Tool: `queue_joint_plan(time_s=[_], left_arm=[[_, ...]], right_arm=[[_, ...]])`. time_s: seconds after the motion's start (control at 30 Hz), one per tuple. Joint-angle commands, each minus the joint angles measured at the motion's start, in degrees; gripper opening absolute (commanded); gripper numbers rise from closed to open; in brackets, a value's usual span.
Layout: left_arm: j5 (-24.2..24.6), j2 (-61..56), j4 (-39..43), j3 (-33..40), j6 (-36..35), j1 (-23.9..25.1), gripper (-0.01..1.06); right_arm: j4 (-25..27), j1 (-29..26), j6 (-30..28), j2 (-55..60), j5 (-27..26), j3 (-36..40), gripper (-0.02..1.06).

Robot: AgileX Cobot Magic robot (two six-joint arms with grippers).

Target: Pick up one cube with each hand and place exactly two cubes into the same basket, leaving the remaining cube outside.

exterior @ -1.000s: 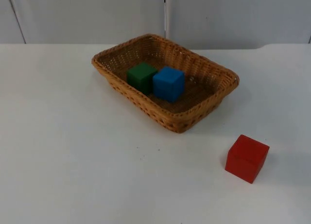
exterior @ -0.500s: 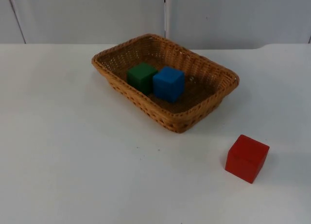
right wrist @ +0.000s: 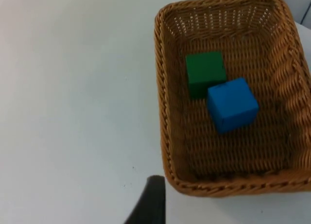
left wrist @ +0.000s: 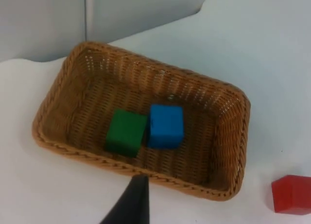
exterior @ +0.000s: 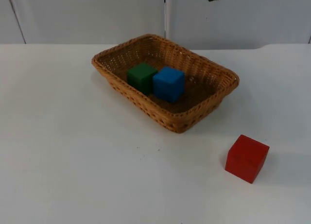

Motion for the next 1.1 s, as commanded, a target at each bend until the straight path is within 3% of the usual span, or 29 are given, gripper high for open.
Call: queue_joint_plan(time_s=[0.0, 0.53, 1.07], left_arm=[[-1.3, -2.7, 0.4, 1.8, 0.3, -0.3, 1.05], [-7.5, -24.6, 1.5, 22.8, -0.3, -0.3, 1.05], [-6.0, -37.8, 3.4, 27.8, -3.2, -0.3, 1.05]], right_arm=[[0.5, -0.3, -0.3, -2.1, -0.8, 1.4, 0.81], [1.4, -0.3, -0.3, -16.8, -4.5, 15.0, 0.81], [1.6, -0.3, -0.3, -28.2, -4.4, 22.3, 0.81]])
